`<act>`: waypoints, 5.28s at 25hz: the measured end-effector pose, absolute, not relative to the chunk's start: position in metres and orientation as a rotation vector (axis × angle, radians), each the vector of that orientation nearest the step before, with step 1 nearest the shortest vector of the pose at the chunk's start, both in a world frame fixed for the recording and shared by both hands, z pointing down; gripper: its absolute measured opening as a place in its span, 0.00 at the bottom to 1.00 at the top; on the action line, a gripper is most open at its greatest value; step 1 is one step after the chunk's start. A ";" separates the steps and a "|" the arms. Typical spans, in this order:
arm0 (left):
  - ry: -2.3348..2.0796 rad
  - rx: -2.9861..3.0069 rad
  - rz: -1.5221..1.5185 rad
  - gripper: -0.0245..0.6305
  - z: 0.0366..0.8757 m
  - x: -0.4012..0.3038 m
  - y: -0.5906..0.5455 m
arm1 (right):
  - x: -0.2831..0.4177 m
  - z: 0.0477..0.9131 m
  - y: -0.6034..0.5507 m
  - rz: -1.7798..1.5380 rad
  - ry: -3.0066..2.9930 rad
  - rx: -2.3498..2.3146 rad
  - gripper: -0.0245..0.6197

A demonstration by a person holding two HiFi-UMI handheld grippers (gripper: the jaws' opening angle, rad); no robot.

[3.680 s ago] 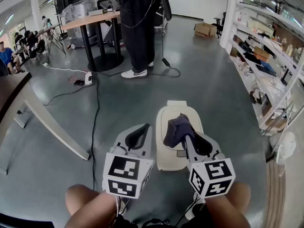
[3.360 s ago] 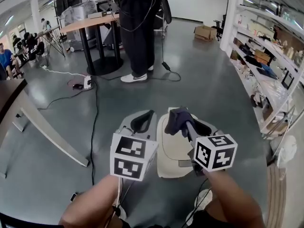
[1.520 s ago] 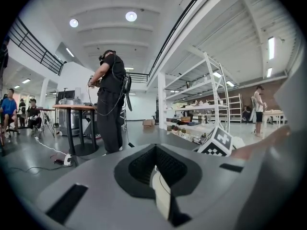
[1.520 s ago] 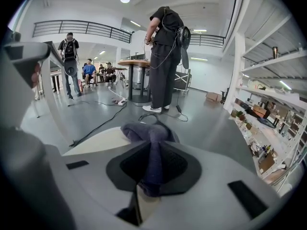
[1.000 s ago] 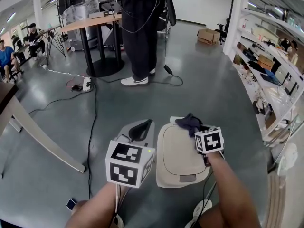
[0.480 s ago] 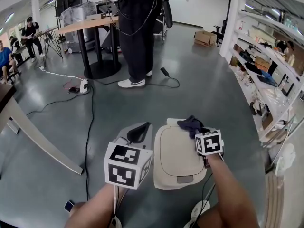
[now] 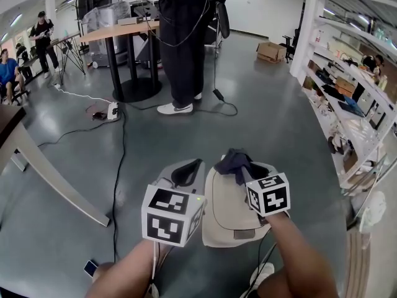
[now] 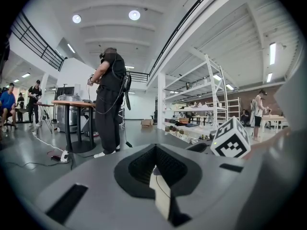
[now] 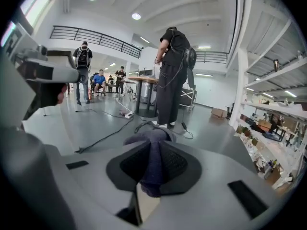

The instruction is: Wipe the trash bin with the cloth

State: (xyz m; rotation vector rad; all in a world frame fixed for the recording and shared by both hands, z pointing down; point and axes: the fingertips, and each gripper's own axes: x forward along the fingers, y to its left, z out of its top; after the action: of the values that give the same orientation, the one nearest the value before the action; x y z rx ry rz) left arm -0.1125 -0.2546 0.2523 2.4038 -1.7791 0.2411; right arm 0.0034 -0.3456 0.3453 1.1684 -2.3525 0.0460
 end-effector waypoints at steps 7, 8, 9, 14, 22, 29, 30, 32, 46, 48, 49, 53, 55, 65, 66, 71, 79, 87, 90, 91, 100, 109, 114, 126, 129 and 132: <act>-1.795 2.397 0.244 0.04 0.251 -0.118 -0.252 | -0.045 0.355 -0.311 0.009 -2.392 0.984 0.12; -1.798 2.396 0.243 0.04 0.251 -0.119 -0.252 | -0.048 0.358 -0.308 0.005 -2.386 0.964 0.12; -1.801 2.395 0.241 0.04 0.250 -0.120 -0.251 | -0.050 0.362 -0.306 0.001 -2.378 0.945 0.12; -1.818 2.381 0.229 0.04 0.250 -0.127 -0.251 | -0.055 0.388 -0.303 -0.005 -2.309 0.875 0.12; -1.811 2.384 0.243 0.04 0.253 -0.127 -0.251 | -0.041 0.399 -0.314 0.031 -2.273 0.902 0.12; -1.803 2.389 0.266 0.04 0.257 -0.120 -0.251 | -0.024 0.401 -0.318 0.034 -2.247 0.928 0.12; -1.802 2.389 0.273 0.04 0.259 -0.119 -0.251 | -0.021 0.401 -0.319 0.033 -2.241 0.935 0.12; -1.796 2.391 0.287 0.04 0.262 -0.118 -0.252 | -0.014 0.402 -0.320 0.036 -2.231 0.951 0.12; -1.716 2.444 0.256 0.04 0.261 -0.085 -0.248 | 0.047 0.405 -0.336 0.086 -2.163 1.066 0.12; -1.710 2.447 0.246 0.04 0.260 -0.082 -0.246 | 0.058 0.405 -0.338 0.102 -2.154 1.087 0.12; -1.708 2.449 0.244 0.04 0.260 -0.081 -0.246 | 0.062 0.406 -0.339 0.110 -2.149 1.097 0.12; -1.698 2.449 0.253 0.04 0.263 -0.077 -0.246 | 0.079 0.408 -0.341 0.123 -2.118 1.132 0.12; -1.693 2.449 0.257 0.04 0.265 -0.074 -0.247 | 0.087 0.411 -0.343 0.118 -2.100 1.141 0.12; -1.700 2.448 0.293 0.04 0.269 -0.074 -0.247 | 0.098 0.406 -0.344 0.122 -2.099 1.183 0.12; -1.698 2.444 0.294 0.04 0.269 -0.075 -0.246 | 0.095 0.402 -0.343 0.110 -2.112 1.185 0.12; -1.688 2.442 0.247 0.04 0.261 -0.082 -0.236 | 0.065 0.376 -0.327 0.074 -2.225 1.149 0.12; -1.717 2.405 0.249 0.04 0.264 -0.102 -0.223 | 0.002 0.353 -0.283 0.030 -2.363 0.989 0.12; -1.735 2.397 0.255 0.04 0.263 -0.113 -0.214 | -0.041 0.361 -0.239 0.013 -2.398 0.814 0.12; -1.735 2.397 0.257 0.04 0.263 -0.115 -0.213 | -0.049 0.373 -0.228 -0.001 -2.368 0.758 0.12; -1.734 2.396 0.258 0.04 0.264 -0.115 -0.213 | -0.050 0.379 -0.227 -0.007 -2.352 0.746 0.12; -1.732 2.395 0.272 0.04 0.267 -0.111 -0.214 | -0.032 0.403 -0.235 -0.016 -2.268 0.765 0.12; -1.699 2.416 0.298 0.04 0.274 -0.097 -0.214 | -0.005 0.405 -0.242 0.012 -2.242 0.842 0.12; -1.677 2.428 0.314 0.04 0.278 -0.086 -0.214 | 0.015 0.405 -0.245 0.034 -2.225 0.902 0.12; -1.616 2.462 0.313 0.04 0.282 -0.059 -0.216 | 0.063 0.406 -0.252 0.088 -2.185 1.062 0.12; -1.605 2.470 0.307 0.04 0.280 -0.052 -0.216 | 0.075 0.405 -0.254 0.106 -2.175 1.105 0.12; -1.595 2.474 0.318 0.04 0.281 -0.047 -0.215 | 0.084 0.405 -0.255 0.122 -2.169 1.136 0.12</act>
State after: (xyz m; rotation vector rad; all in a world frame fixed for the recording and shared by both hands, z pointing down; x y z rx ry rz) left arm -0.0472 -0.2150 0.2814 2.4738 -1.5953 0.3178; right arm 0.0842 -0.2546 0.4048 1.1358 -2.1689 0.1220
